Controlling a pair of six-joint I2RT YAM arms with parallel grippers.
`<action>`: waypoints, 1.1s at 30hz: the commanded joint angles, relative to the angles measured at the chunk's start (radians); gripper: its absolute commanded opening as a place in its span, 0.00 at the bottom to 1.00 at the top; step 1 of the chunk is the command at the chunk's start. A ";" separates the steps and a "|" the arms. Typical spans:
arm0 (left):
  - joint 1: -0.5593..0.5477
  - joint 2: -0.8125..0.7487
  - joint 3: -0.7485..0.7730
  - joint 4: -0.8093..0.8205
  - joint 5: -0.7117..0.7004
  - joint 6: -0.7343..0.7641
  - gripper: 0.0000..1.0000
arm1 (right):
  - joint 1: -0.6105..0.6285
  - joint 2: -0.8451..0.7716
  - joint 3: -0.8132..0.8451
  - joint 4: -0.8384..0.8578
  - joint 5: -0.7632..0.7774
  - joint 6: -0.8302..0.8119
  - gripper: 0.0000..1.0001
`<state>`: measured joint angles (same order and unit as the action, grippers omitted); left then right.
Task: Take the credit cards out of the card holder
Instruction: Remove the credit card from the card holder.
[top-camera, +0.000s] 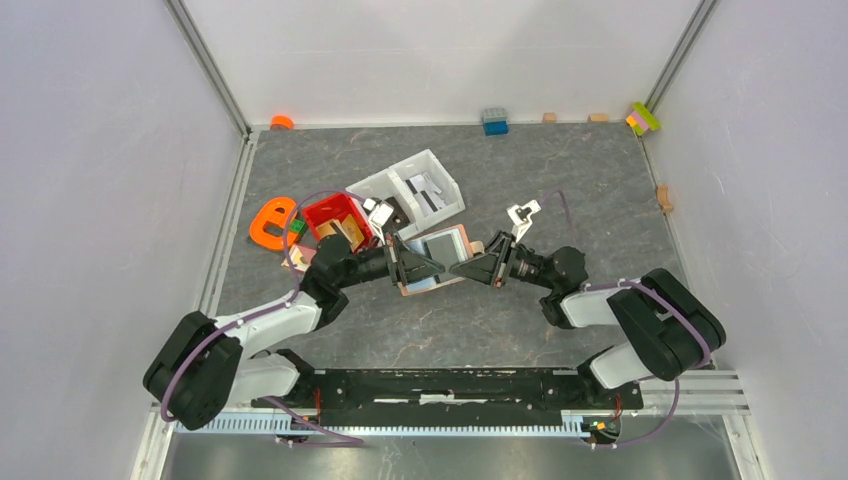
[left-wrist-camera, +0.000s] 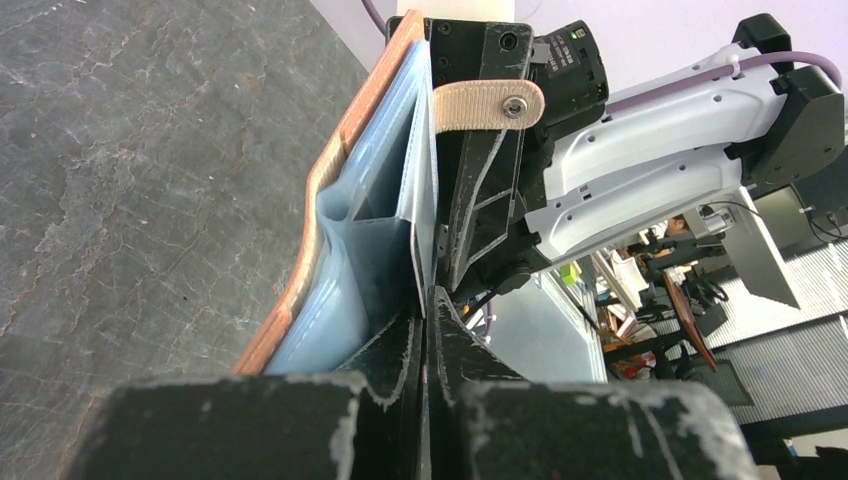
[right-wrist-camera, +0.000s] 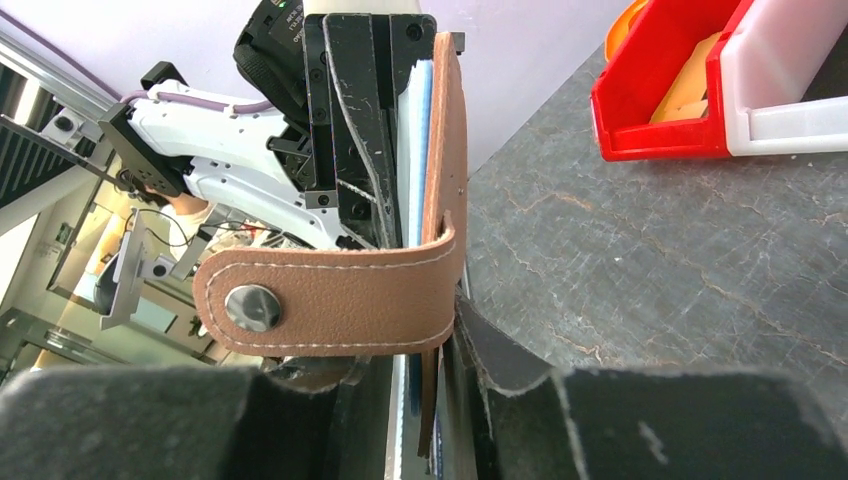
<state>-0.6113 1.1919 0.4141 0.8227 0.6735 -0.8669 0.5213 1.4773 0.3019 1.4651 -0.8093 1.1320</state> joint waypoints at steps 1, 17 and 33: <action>-0.003 -0.003 0.022 0.008 -0.009 0.031 0.02 | -0.013 -0.041 -0.015 0.264 -0.011 0.005 0.29; -0.003 -0.010 0.023 0.003 -0.008 0.034 0.19 | -0.043 -0.019 -0.036 0.340 0.000 0.063 0.00; -0.002 -0.041 0.008 0.002 -0.023 0.043 0.03 | -0.072 0.017 -0.045 0.439 0.003 0.135 0.01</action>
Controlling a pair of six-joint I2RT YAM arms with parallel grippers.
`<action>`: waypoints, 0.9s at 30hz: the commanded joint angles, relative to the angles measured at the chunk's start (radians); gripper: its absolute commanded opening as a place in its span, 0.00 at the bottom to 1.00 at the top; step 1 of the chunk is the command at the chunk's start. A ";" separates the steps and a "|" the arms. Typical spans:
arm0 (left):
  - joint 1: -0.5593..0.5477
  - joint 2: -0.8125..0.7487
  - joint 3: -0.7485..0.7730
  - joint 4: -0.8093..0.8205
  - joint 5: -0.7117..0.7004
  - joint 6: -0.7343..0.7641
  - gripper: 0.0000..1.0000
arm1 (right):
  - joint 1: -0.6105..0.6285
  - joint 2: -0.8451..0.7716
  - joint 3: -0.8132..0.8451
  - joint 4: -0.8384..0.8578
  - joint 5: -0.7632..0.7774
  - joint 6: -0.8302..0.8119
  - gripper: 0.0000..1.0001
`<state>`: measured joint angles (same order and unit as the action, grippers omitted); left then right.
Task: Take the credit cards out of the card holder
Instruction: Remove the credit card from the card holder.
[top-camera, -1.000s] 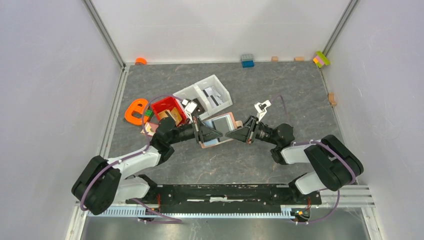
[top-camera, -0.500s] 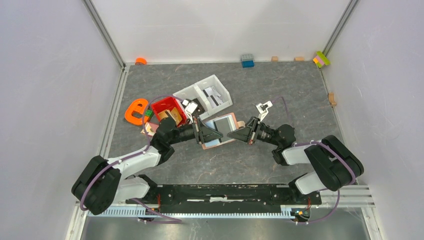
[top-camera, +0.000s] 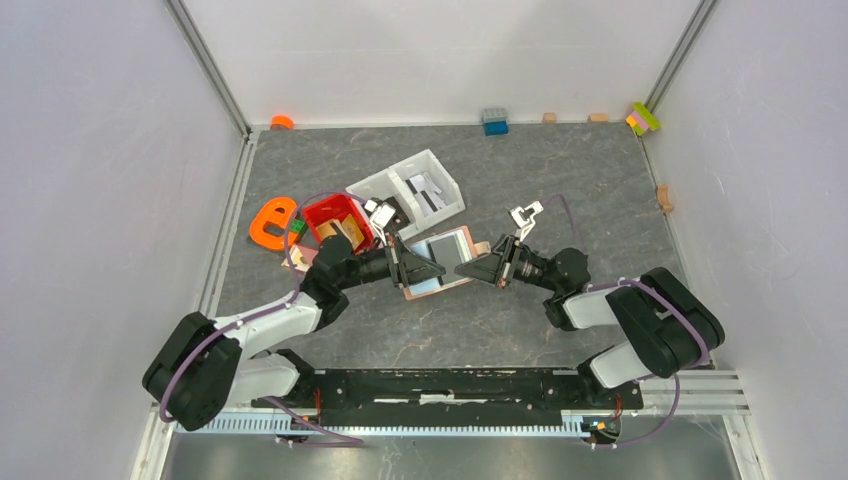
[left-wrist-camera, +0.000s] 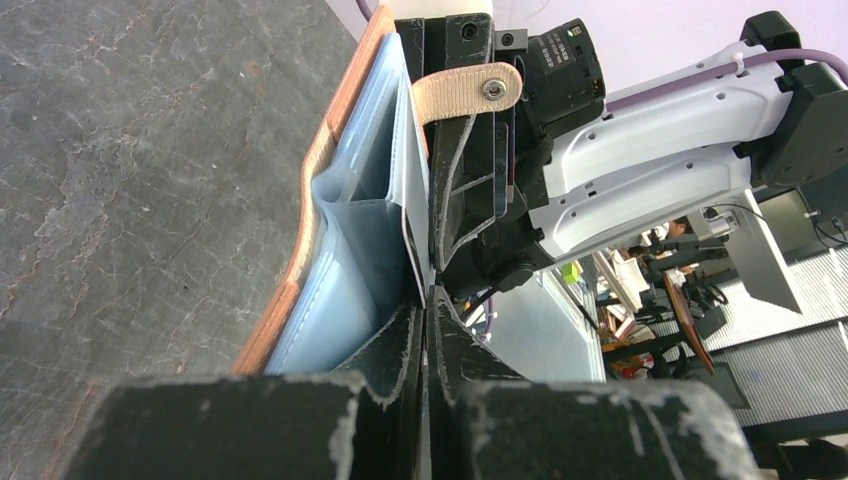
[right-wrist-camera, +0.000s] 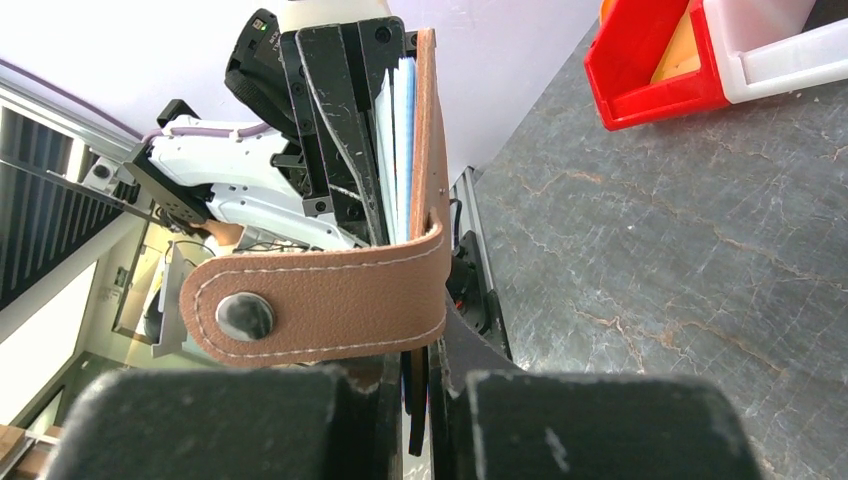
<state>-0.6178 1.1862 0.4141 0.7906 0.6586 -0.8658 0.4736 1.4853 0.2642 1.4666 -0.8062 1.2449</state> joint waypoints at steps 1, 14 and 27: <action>0.004 -0.036 0.008 0.033 -0.008 0.041 0.03 | -0.027 0.012 -0.009 0.444 0.001 0.028 0.01; 0.004 -0.044 0.012 -0.017 -0.040 0.060 0.02 | -0.062 0.023 -0.028 0.489 0.012 0.066 0.08; 0.014 -0.103 0.006 -0.116 -0.117 0.103 0.02 | -0.112 -0.001 -0.070 0.489 0.041 0.067 0.08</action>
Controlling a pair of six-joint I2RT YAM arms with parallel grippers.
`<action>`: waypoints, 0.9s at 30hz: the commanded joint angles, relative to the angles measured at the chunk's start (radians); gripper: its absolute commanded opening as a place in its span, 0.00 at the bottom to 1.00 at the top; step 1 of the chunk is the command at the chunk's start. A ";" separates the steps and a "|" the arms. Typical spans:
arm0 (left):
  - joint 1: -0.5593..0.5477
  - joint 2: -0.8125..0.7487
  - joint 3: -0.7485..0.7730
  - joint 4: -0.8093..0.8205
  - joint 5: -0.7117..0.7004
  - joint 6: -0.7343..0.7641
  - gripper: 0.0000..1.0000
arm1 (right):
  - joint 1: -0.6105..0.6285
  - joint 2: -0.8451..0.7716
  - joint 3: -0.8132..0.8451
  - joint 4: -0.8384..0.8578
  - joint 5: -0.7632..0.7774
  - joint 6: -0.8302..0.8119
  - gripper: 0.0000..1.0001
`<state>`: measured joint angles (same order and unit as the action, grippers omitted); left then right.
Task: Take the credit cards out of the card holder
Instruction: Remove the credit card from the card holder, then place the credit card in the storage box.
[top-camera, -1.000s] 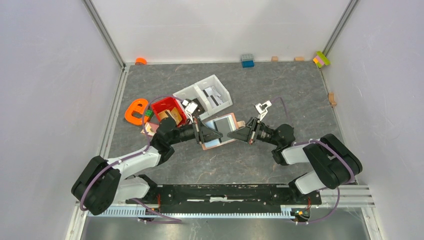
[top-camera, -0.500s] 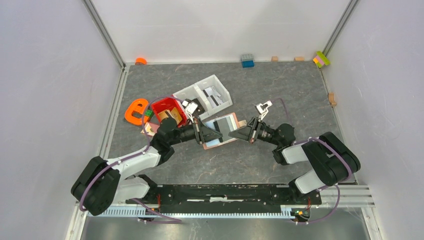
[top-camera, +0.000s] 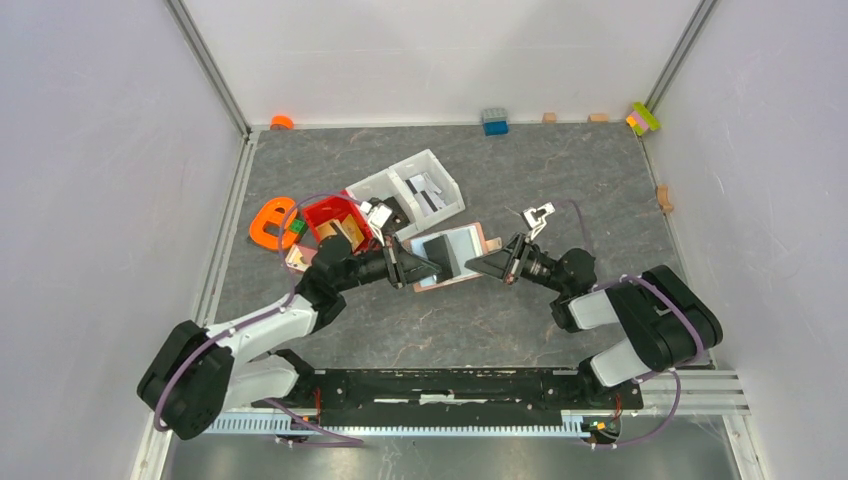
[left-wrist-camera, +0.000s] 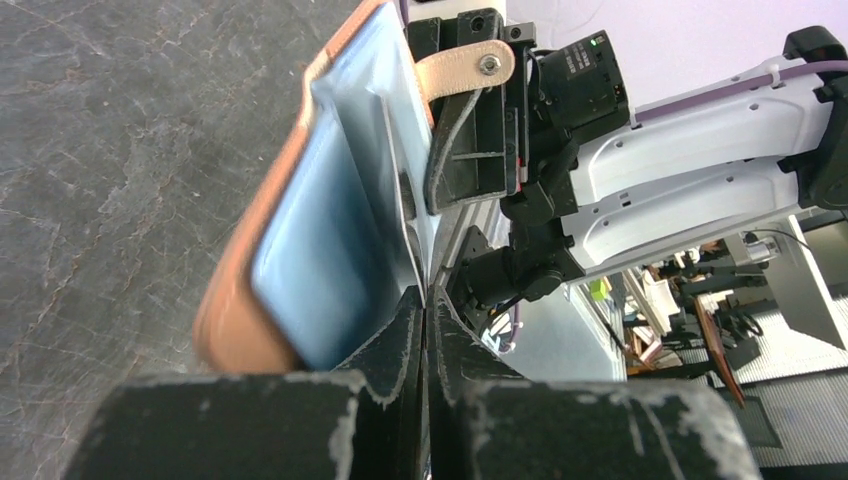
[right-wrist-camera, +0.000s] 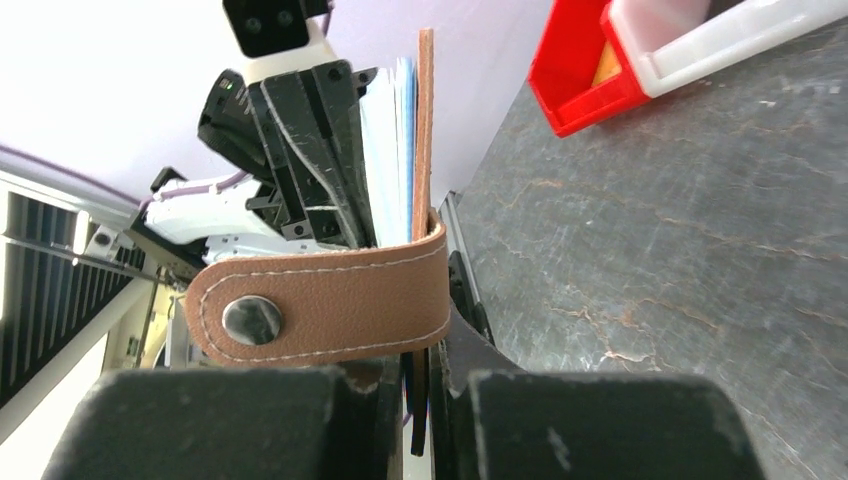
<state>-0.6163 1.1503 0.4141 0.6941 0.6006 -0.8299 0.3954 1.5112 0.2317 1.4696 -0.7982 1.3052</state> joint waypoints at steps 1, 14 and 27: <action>0.018 -0.082 0.003 -0.038 -0.075 0.074 0.02 | -0.047 -0.031 -0.047 0.485 0.038 0.009 0.07; 0.033 -0.184 -0.003 -0.286 -0.366 0.141 0.02 | -0.129 -0.055 -0.087 0.219 0.070 -0.096 0.00; 0.109 0.005 0.207 -0.514 -0.558 0.149 0.02 | -0.130 -0.310 -0.046 -0.400 0.193 -0.425 0.00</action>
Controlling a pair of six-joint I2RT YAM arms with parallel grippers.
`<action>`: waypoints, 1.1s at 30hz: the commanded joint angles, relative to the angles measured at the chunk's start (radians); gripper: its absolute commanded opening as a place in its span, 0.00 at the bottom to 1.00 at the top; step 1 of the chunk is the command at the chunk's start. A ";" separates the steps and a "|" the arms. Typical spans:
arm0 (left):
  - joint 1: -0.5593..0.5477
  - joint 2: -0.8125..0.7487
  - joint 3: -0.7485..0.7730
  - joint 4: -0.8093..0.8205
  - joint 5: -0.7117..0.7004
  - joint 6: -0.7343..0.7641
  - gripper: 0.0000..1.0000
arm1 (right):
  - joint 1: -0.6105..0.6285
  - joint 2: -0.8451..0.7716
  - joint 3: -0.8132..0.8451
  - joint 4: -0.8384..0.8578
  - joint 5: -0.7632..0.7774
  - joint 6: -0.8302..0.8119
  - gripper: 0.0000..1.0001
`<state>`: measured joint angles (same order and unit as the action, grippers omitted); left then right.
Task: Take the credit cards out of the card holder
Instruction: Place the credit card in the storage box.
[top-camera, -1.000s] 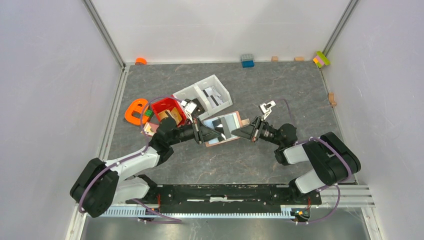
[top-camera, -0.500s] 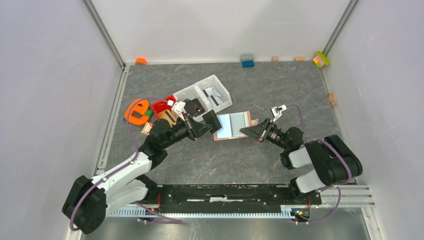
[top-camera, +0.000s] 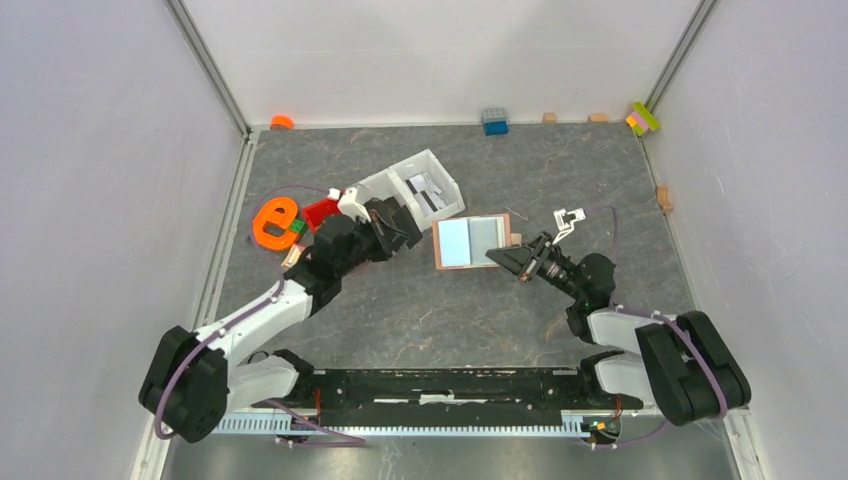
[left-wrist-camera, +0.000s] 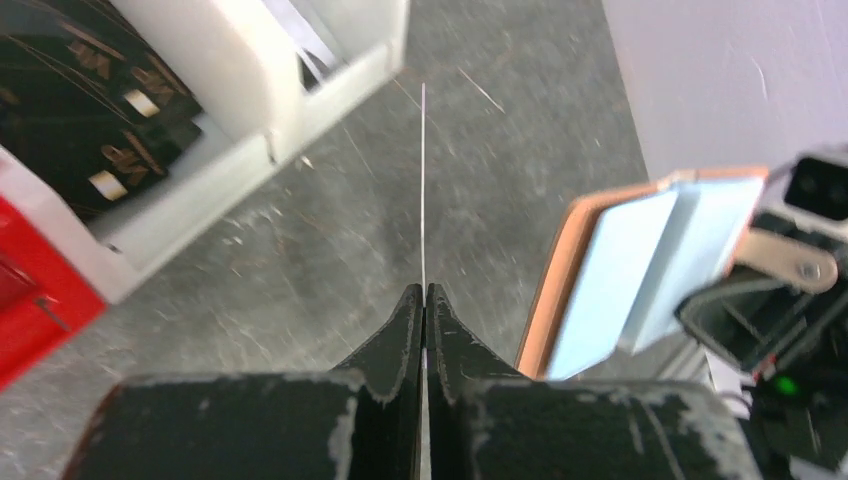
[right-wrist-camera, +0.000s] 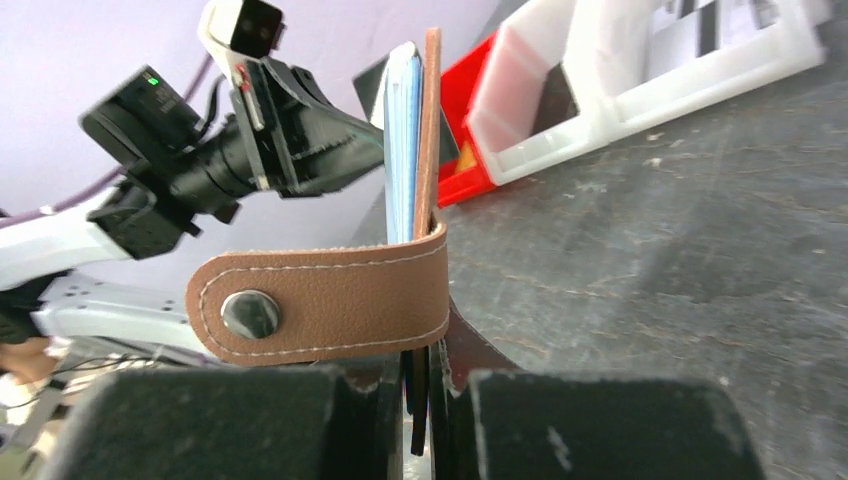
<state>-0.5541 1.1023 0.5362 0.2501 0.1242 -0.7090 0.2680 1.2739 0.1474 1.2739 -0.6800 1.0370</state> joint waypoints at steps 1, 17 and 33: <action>0.060 0.075 0.093 -0.061 -0.081 0.019 0.02 | -0.003 -0.089 0.039 -0.231 0.087 -0.172 0.00; 0.272 0.493 0.330 -0.007 0.133 -0.050 0.02 | -0.003 -0.126 0.053 -0.326 0.124 -0.219 0.00; 0.293 0.573 0.463 -0.145 0.034 0.013 0.14 | -0.003 -0.110 0.051 -0.315 0.125 -0.220 0.00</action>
<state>-0.2676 1.6917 0.9482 0.1532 0.2089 -0.7338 0.2680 1.1622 0.1604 0.9035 -0.5583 0.8318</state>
